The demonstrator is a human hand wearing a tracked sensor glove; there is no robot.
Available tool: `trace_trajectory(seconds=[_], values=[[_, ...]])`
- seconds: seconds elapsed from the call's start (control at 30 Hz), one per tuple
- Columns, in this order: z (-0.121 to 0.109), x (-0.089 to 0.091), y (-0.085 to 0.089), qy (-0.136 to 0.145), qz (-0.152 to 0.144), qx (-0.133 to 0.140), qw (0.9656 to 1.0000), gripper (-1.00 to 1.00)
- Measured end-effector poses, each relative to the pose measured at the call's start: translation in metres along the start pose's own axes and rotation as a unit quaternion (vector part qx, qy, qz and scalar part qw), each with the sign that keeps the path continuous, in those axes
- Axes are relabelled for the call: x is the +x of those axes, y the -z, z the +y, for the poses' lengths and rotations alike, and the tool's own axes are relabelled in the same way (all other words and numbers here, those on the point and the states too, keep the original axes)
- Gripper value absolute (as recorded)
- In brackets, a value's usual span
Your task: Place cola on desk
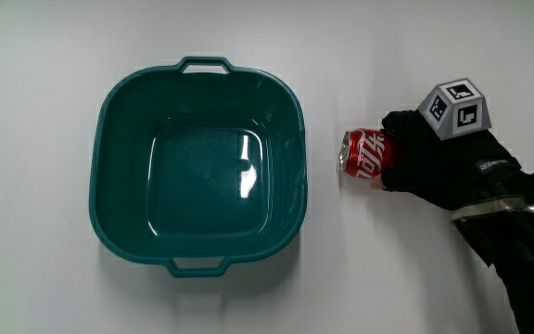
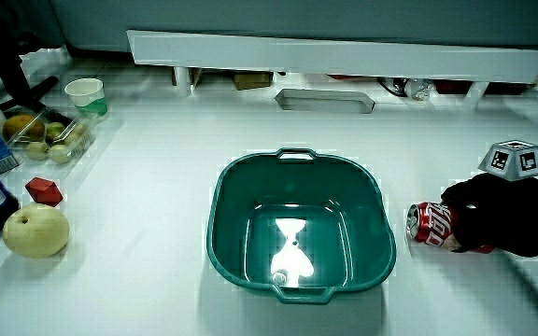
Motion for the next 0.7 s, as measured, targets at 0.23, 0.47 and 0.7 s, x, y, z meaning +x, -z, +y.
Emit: trace_trajectory(seconds=[0.23,0.47,0.7], values=[[-0.004,0.0,-0.001,0.001,0.004,-0.005,1.0,-0.35],[-0.022,-0.004,-0.007,-0.009,0.0,0.009,0.9999,-0.7],[-0.054,-0.011,-0.016,-0.013,-0.032,0.078,0.9963,-1.0]])
